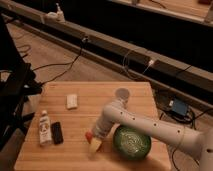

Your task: Place the pepper on the white sponge

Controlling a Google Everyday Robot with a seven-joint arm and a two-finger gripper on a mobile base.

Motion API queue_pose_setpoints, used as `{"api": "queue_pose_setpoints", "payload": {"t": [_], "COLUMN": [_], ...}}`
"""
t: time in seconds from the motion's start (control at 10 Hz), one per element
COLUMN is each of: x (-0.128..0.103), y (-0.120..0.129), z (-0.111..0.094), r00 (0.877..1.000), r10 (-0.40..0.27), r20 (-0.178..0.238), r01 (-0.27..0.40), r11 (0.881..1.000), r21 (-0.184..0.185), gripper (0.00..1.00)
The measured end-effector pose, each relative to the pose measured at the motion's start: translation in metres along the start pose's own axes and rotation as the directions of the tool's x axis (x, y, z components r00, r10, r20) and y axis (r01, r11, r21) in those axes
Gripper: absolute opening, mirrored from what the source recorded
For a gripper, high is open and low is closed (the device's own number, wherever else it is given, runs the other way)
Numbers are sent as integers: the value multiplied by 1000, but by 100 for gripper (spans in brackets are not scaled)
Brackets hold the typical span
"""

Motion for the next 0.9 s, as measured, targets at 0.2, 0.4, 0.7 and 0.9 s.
{"api": "queue_pose_setpoints", "payload": {"t": [0.2,0.4,0.7,0.9], "x": [-1,0,0,-5], "y": [6,6,4,-1], "z": [9,11,10,3], "r00": [1000,1000,1000,1000], "r10": [6,10,15,24], "r20": [-4,-12,-16,16], "r01": [-6,-11,-16,-24], "r11": [1000,1000,1000,1000], "r21": [-15,-14,-8,2], "gripper": [41,19,0,0]}}
